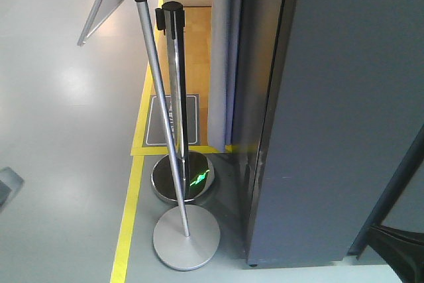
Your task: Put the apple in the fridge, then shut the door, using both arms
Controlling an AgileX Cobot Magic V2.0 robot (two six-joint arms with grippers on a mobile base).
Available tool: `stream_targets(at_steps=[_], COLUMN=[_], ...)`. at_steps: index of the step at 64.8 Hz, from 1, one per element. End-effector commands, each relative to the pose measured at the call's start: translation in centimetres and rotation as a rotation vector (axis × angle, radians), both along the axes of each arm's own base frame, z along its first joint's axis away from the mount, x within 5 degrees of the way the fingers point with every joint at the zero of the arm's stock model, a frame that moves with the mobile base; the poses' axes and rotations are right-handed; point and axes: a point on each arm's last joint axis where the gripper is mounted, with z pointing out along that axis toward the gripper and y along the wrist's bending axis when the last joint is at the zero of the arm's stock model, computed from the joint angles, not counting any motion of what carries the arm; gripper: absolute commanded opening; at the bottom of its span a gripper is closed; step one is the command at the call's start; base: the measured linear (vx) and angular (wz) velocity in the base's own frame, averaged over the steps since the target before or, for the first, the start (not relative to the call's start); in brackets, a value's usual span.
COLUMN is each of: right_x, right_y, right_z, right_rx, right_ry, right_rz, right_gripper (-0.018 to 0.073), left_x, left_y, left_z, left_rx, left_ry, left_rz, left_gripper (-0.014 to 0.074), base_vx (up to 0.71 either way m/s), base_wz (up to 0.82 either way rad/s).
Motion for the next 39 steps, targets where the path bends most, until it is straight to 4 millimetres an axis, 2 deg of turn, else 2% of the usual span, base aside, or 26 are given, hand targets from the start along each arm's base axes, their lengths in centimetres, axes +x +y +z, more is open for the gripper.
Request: stream_targets(at_steps=[1,12,20,39], right_x=[0.3,0.3,0.3,0.3], right_y=[-0.1,-0.1,-0.1,-0.1], right_z=[1.1,1.1,1.1,1.1], right_rx=[0.027,0.027,0.027,0.027], right_ry=[-0.048,-0.047,-0.047,-0.047], right_rz=[-0.022,-0.021,-0.021,-0.021], right_gripper=[-0.0002,-0.0002,-0.0002,-0.0002], left_x=[0.5,0.5,-0.2,-2.5], left_y=[0.7,1.8,2.1,2.7], left_z=[0.1,-3.3,-4.8,-7.1], left_rx=[0.128,0.454,0.669,0.701], left_ry=[-0.070,-0.010,-0.074,-0.196], left_rz=[0.093,0.200,0.191,0.247], left_gripper=[-0.0007,-0.0007,-0.0007,-0.0007], base_vx=[0.00,0.00,0.00,0.00], base_wz=[0.00,0.00,0.00,0.00])
